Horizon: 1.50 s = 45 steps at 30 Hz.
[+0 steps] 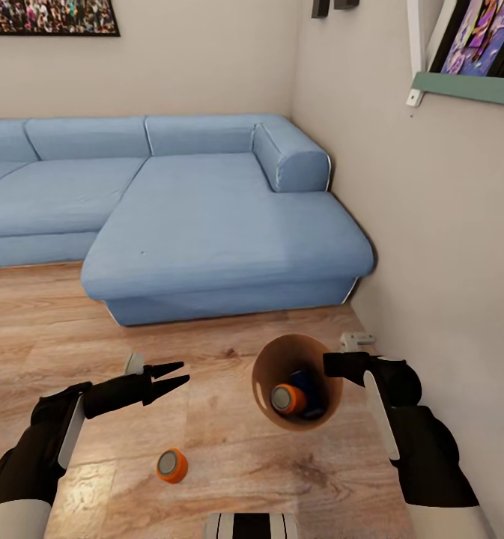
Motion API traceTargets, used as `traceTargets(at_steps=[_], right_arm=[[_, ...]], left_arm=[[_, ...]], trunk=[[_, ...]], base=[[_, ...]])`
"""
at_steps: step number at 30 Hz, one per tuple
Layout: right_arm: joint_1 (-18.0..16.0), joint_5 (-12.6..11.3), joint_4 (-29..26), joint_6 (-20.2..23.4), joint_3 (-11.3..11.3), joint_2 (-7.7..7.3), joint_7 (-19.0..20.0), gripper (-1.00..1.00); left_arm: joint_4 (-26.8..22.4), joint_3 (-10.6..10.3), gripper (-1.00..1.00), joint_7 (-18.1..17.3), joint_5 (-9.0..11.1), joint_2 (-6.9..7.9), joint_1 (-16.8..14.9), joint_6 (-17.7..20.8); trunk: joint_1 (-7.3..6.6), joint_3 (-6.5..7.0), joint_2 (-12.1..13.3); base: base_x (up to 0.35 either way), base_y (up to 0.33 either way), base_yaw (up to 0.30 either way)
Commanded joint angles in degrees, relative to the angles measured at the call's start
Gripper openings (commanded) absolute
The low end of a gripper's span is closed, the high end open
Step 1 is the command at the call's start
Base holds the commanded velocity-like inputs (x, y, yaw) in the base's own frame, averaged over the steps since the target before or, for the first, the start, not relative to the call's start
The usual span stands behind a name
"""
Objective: Put the three can of soda from the living room inside the tash can in the kitchen.
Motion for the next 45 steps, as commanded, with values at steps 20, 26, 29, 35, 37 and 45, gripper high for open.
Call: traceTargets(at_steps=[20,26,29,35,37,45], right_arm=[[0.0,-1.2,0.0,0.0,-0.1,0.02,0.0,-1.0],[0.0,-1.1,0.0,0.0,-0.1,0.02,0.0,-1.0],[0.0,-1.1,0.0,0.0,-0.1,0.02,0.0,-1.0],[0.0,-1.1,0.0,0.0,-0.1,0.02,0.0,-1.0],[0.0,-1.1,0.0,0.0,-0.1,0.02,0.0,-1.0],[0.0,-1.1,0.0,0.0,-0.1,0.02,0.0,-1.0]], left_arm=[[0.0,0.0,1.0,0.1,0.0,-0.02,0.0,-0.1],[0.1,0.0,1.0,0.2,-0.1,0.0,0.0,0.0],[0.2,-0.3,1.0,0.3,-0.2,0.0,0.0,0.0],[0.4,-2.2,1.0,2.6,-0.2,0.02,0.0,0.1],[0.4,-3.2,1.0,6.8,-0.1,-0.01,0.0,0.1],[0.4,-4.2,1.0,8.4,0.2,0.06,0.0,0.0]], trunk=[[-0.01,-1.55,0.0],[-0.01,-1.96,0.0],[-0.01,-2.17,0.0],[-0.01,-2.59,0.0],[-0.01,-2.73,0.0],[-0.01,-3.28,0.0]], base=[[0.0,0.0,0.154],[0.0,0.0,0.208],[0.0,0.0,0.208],[0.0,0.0,0.208],[0.0,0.0,0.208],[0.0,0.0,0.208]])
